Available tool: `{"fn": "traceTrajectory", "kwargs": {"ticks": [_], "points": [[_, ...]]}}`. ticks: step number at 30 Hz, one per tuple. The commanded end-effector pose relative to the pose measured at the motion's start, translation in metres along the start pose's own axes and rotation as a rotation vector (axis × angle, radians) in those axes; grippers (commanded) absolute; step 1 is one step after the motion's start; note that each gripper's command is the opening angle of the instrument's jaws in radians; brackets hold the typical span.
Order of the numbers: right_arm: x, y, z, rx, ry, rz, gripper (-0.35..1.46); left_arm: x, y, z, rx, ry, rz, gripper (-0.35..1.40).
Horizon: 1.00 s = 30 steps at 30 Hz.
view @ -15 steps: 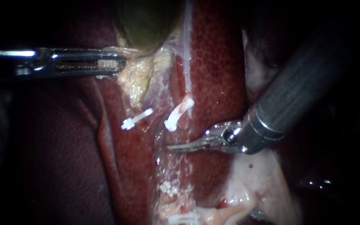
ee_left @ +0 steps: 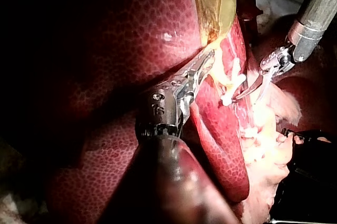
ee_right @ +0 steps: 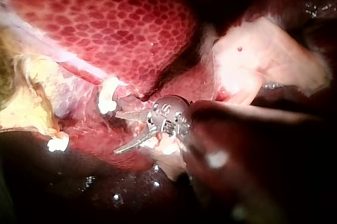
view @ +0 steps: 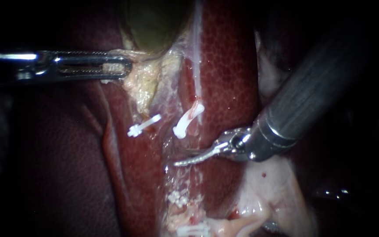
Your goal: Go back from the cut right tube
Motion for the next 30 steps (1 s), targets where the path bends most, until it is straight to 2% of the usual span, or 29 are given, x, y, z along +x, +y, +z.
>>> {"fn": "traceTrajectory", "kwargs": {"ticks": [1,7,10,12,16,21,25,30], "points": [[0.0000,0.0000,0.0000,0.009,0.008,0.000,1.26,0.0000,0.0000,0.0000,0.000,0.000,0.000,-0.35],[-0.0001,-0.0002,-0.0004,0.017,0.017,-0.018,1.31,0.0000,0.0000,-0.0001,0.000,0.000,0.000,-0.35],[-0.0006,-0.0004,-0.0011,-0.005,0.032,-0.162,1.38,0.0000,0.0001,-0.0001,0.001,0.000,0.000,-0.35],[-0.0011,-0.0005,-0.0020,-0.053,0.063,-0.268,1.43,0.0000,0.0001,-0.0002,0.001,0.000,0.000,-0.35],[-0.0014,-0.0009,-0.0041,-0.087,0.078,-0.385,1.43,0.0000,0.0001,-0.0002,0.001,0.000,0.000,-0.35],[-0.0005,-0.0019,-0.0073,-0.091,0.082,-0.478,1.43,0.0000,0.0001,-0.0002,0.001,0.000,0.000,-0.35],[0.0008,-0.0034,-0.0098,-0.099,0.104,-0.550,1.43,0.0000,0.0001,-0.0002,0.001,0.000,0.000,-0.35],[0.0020,-0.0054,-0.0119,-0.118,0.122,-0.587,1.43,0.0001,0.0001,-0.0002,0.001,0.000,0.000,-0.35]]}}
